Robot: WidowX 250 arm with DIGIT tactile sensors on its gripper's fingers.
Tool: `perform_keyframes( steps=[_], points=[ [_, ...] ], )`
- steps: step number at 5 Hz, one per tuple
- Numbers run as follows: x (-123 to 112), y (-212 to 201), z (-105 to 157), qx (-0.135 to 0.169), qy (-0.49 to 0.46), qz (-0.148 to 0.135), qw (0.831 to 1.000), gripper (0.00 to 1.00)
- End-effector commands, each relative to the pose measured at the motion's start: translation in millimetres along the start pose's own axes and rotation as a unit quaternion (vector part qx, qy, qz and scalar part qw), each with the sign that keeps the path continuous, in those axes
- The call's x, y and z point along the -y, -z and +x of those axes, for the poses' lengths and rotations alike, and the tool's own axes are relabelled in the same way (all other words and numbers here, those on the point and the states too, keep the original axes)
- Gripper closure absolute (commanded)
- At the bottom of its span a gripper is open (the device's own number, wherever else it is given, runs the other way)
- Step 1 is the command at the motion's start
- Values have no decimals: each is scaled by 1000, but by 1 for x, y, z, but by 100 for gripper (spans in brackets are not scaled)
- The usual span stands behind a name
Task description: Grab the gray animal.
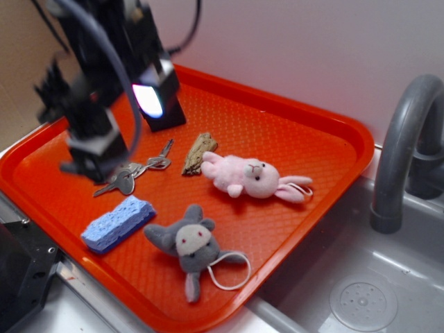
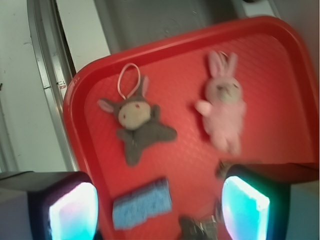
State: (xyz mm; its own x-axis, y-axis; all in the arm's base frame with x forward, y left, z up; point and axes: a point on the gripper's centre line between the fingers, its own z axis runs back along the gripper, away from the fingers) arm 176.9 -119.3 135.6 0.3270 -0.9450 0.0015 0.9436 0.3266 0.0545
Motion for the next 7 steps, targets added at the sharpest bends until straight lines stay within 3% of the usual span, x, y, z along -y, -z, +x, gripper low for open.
perform_keyframes(
  steps=[1, 2, 3, 4, 6, 7],
  points=[
    [20, 38, 19, 7, 7, 25, 1000, 0],
    [21, 62, 21, -6, 8, 13, 1000, 0],
    [19, 85, 18, -26, -5, 23, 999, 0],
    [21, 105, 16, -13, -3, -6, 1000, 98],
    [29, 105, 11, -13, -10, -13, 1000, 100],
    [27, 85, 3, -24, -78, -2, 997, 100]
  ],
)
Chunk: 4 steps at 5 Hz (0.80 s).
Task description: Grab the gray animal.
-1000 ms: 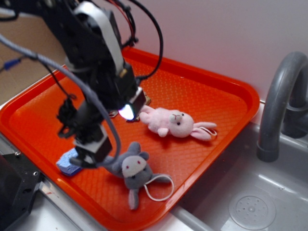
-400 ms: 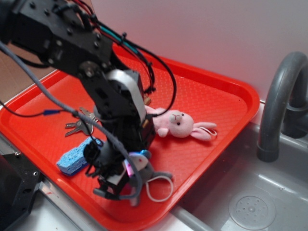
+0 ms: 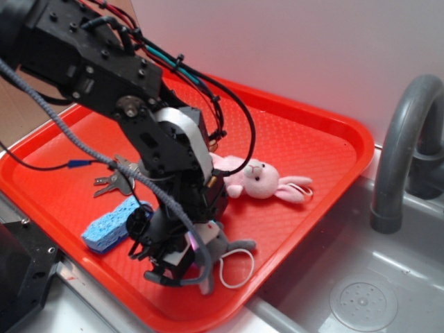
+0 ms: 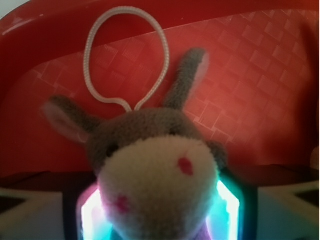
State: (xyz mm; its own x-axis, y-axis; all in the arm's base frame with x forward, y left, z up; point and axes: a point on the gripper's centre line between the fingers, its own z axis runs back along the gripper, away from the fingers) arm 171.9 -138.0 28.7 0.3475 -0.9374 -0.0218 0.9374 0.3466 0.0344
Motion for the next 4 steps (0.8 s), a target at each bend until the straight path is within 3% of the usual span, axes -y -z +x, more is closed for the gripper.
perform_keyframes(
  steps=[1, 2, 3, 4],
  points=[
    [2, -49, -22, -22, -164, 25, 986, 100],
    [-9, -86, -25, -20, -274, 74, 959, 100],
    [-17, -106, -25, -15, -353, 102, 930, 100],
    [-28, -139, -42, -14, -468, 126, 875, 100]
  ],
)
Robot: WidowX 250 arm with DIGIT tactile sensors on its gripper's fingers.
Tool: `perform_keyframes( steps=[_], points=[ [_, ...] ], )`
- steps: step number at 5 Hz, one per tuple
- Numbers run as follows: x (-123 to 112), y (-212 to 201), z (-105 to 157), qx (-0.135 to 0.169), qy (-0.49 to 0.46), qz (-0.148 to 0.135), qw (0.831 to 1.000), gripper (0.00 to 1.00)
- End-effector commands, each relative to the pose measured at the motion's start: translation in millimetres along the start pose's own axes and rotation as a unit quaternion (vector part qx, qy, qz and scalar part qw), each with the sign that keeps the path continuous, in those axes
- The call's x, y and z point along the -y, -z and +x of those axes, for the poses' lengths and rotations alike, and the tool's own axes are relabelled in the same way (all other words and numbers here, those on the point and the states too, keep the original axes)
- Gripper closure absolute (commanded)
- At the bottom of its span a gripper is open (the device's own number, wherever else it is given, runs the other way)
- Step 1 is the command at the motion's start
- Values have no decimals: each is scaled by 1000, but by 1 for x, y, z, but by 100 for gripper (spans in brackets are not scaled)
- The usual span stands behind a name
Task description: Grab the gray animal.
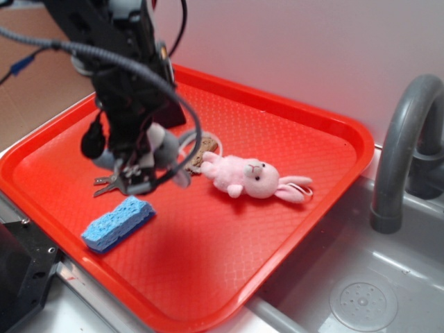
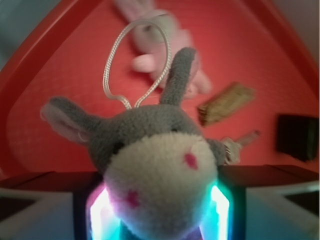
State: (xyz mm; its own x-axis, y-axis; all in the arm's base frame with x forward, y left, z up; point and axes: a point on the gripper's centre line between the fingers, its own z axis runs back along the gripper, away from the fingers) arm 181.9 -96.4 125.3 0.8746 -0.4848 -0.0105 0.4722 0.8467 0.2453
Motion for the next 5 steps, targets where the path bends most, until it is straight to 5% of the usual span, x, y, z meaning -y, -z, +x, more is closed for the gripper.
perform_keyframes(
  steps=[1, 3, 5],
  points=[
    [-37, -73, -15, 18, -237, 18, 971, 100],
    [-78, -119, -15, 37, -298, -49, 953, 100],
    [-93, -111, -6, 30, -274, -50, 960, 100]
  ],
)
